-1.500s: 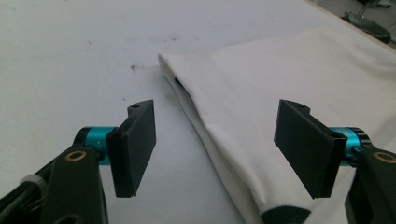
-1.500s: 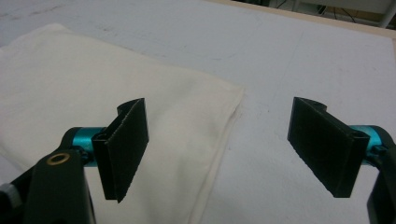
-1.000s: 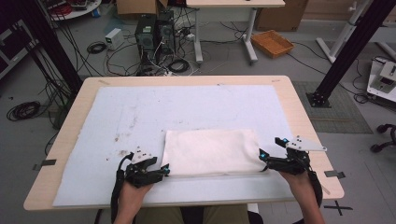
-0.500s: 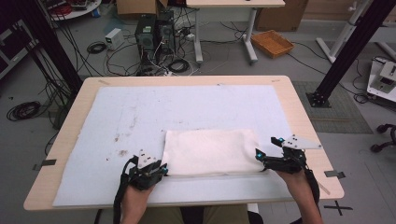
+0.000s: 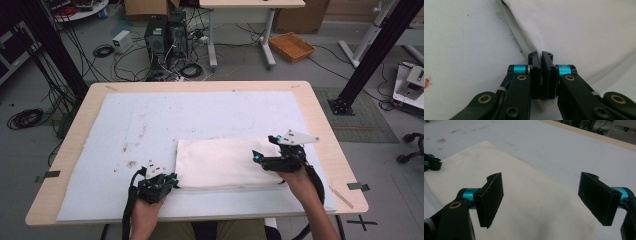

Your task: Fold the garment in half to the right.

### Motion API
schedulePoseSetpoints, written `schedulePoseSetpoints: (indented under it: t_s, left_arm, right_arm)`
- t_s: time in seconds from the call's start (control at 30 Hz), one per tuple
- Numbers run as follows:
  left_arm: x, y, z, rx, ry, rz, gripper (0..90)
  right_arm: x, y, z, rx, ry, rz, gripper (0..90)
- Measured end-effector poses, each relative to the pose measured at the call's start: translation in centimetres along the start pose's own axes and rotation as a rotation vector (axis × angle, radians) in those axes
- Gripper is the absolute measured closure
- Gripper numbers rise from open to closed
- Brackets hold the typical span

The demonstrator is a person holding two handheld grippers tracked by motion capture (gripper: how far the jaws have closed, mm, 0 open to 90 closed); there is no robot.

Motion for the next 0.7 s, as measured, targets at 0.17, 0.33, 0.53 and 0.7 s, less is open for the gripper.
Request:
schedulePoseSetpoints:
  t_s: [0.17, 0.33, 0.53, 0.7]
  left_arm:
    - [-0.4, 0.0, 0.1, 0.009, 0.052, 0.03, 86.0]
    - [-0.4, 0.0, 0.1, 0.017, 0.062, 0.04, 86.0]
    - [-0.5, 0.0, 0.1, 0.022, 0.059, 0.044, 86.1]
    - [-0.4, 0.0, 0.1, 0.026, 0.058, 0.046, 86.1]
  right_arm:
    - [-3.4, -4.2, -3.9, -0.034, 0.057, -0.073, 20.4]
    - [-7.5, -10.2, -6.5, -0.128, 0.109, -0.147, 20.4]
    - [-9.8, -15.6, -6.4, -0.233, 0.136, -0.158, 26.9]
    - [-10.9, -19.5, -5.1, -0.331, 0.156, -0.146, 34.9]
Point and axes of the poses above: each handheld gripper's, and its own axes: y roughly backward along the jaws, z roughly out of its underside, x roughly to its right, the point moved 7 cm from there along -y, roughly forward along the jaws, and after that the axes turned 10 degrees about -y, right-handed, at the moved point
